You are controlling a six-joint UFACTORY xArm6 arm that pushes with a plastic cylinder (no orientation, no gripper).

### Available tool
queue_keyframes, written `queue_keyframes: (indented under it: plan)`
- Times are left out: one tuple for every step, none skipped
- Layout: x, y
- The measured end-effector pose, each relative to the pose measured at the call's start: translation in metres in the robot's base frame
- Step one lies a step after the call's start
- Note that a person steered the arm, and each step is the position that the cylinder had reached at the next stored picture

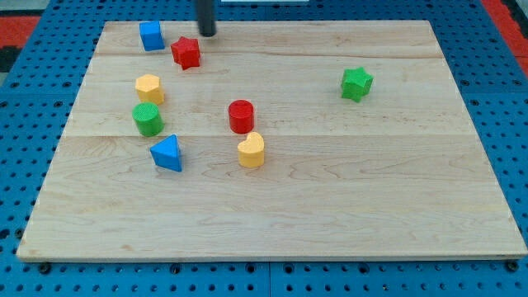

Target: Slide the red star towards the left

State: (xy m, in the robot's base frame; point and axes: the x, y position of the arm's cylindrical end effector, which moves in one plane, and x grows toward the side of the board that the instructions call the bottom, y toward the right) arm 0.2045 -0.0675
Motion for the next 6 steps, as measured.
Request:
queue_keyframes:
  plan:
    - [0.009, 0.067]
    - [0.057, 0.004]
    - [0.074, -0.059]
    - [0.074, -0.099]
    - [0.077, -0.094]
    - [0.124, -0.028]
